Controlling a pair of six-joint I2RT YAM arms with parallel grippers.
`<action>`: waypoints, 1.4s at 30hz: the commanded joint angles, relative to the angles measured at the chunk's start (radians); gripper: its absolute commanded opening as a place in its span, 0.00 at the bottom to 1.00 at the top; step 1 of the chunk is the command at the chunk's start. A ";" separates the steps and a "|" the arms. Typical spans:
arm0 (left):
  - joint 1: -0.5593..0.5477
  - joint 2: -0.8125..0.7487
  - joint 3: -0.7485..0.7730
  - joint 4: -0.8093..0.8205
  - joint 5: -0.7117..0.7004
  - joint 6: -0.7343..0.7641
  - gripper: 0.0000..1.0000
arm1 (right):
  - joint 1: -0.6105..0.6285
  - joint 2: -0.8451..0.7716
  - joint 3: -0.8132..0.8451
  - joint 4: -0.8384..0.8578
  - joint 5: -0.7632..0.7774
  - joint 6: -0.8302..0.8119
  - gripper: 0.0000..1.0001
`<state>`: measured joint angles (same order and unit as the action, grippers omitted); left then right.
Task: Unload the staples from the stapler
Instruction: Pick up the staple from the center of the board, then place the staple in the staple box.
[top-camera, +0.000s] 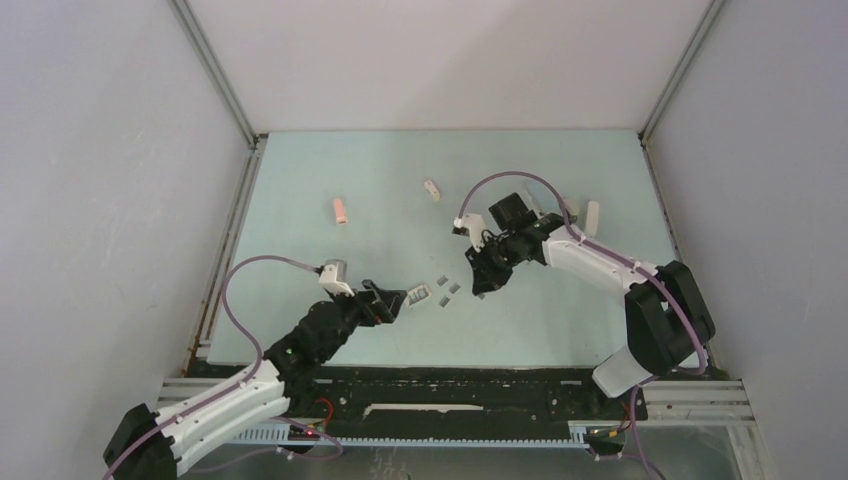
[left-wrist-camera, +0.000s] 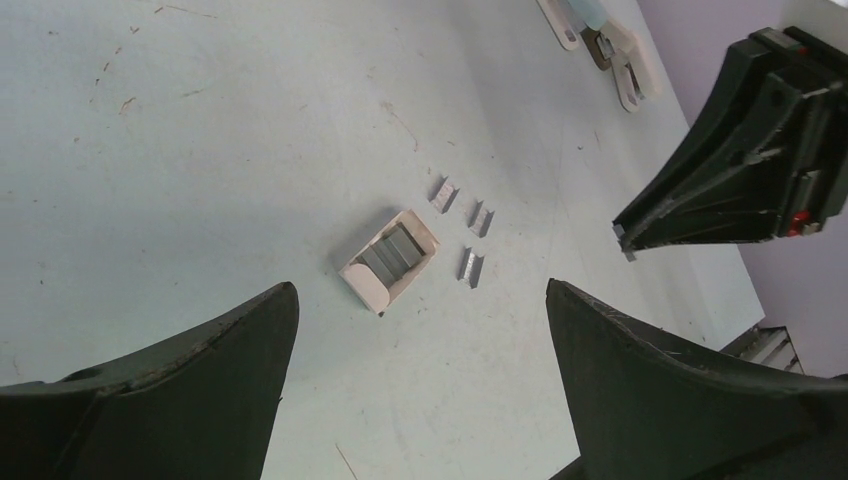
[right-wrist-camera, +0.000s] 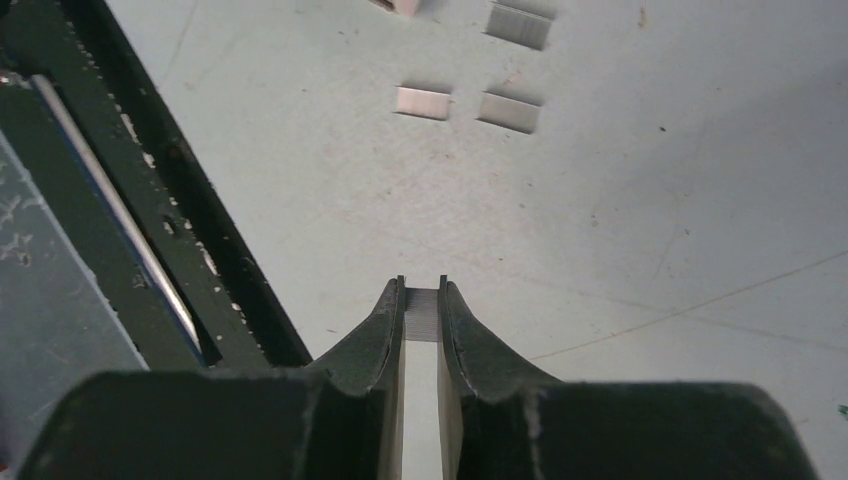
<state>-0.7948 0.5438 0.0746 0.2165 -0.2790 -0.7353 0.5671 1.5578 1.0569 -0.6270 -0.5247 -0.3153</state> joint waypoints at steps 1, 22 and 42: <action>0.008 0.013 0.005 0.044 -0.038 -0.027 0.99 | 0.042 -0.063 0.004 0.033 -0.060 0.049 0.13; 0.012 -0.042 0.016 -0.047 -0.114 -0.025 0.97 | 0.250 -0.059 0.049 0.194 0.048 0.164 0.14; 0.012 -0.090 0.007 -0.111 -0.178 -0.006 0.97 | 0.324 0.111 0.165 0.288 0.161 0.312 0.15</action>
<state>-0.7887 0.4461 0.0746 0.1009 -0.4175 -0.7586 0.8791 1.6379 1.1721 -0.3931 -0.4221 -0.0528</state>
